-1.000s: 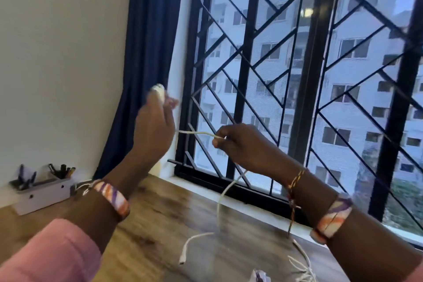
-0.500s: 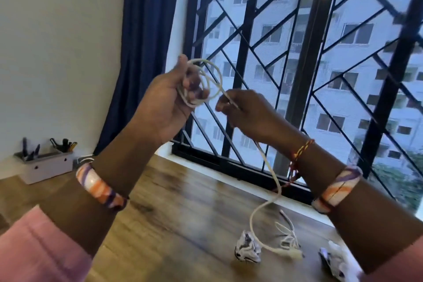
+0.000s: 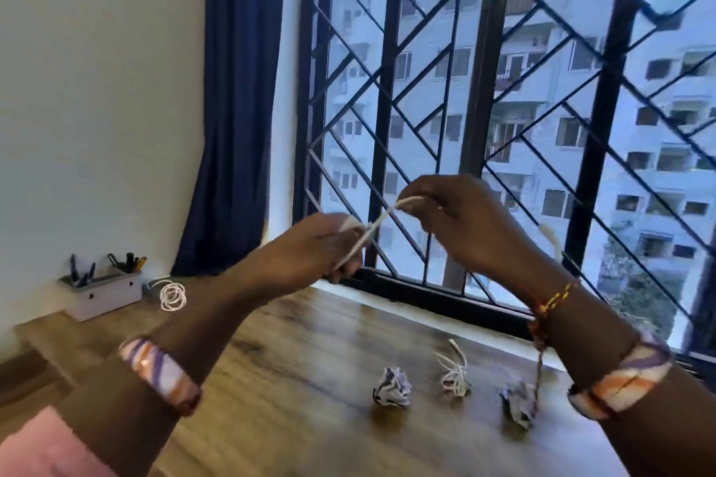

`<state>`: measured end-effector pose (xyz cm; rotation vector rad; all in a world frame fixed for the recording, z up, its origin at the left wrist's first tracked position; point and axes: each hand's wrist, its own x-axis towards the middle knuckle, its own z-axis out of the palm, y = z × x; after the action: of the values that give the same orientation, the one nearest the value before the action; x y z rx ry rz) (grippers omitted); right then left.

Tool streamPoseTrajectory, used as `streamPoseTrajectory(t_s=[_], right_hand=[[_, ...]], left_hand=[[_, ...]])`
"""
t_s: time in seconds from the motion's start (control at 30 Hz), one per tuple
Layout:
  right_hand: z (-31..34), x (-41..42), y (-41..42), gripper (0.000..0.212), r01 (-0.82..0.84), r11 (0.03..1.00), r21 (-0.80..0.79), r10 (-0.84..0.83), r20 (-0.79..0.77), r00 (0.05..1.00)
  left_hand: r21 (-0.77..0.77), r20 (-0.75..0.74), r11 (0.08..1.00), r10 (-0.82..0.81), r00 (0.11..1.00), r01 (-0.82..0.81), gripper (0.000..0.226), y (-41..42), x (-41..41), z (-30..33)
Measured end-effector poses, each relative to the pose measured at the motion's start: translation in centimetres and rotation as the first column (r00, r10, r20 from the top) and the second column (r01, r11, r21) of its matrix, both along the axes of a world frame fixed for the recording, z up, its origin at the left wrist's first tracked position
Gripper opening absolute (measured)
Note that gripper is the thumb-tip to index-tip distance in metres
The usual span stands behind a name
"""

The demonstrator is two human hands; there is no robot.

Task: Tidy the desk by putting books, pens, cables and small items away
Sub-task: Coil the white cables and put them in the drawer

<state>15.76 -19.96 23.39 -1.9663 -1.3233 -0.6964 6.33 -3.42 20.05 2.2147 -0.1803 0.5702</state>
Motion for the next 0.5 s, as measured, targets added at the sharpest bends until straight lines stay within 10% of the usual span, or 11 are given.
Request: streamPoseTrajectory(t_s=[0.17,0.33,0.5], right_hand=[[-1.6,-3.2,-2.4,0.023,0.09,0.995,-0.041,-0.089,0.036,0.995],[-3.5,-7.5,-3.0,0.016,0.156,0.97,-0.187,-0.137,0.114,0.984],[-3.0,-10.8,-4.0,0.017,0.133,0.97,-0.204,-0.101,0.16,0.982]], left_hand=[[-0.544,0.109,0.755,-0.371,0.922,0.367,0.04,-5.9,-5.5,1.0],[-0.847,0.475,0.233,-0.074,0.877,0.478,0.033,-7.1,-6.7,2.9],[-0.788,0.466,0.604,0.456,0.758,0.12,0.027,-8.3,-5.9,2.7]])
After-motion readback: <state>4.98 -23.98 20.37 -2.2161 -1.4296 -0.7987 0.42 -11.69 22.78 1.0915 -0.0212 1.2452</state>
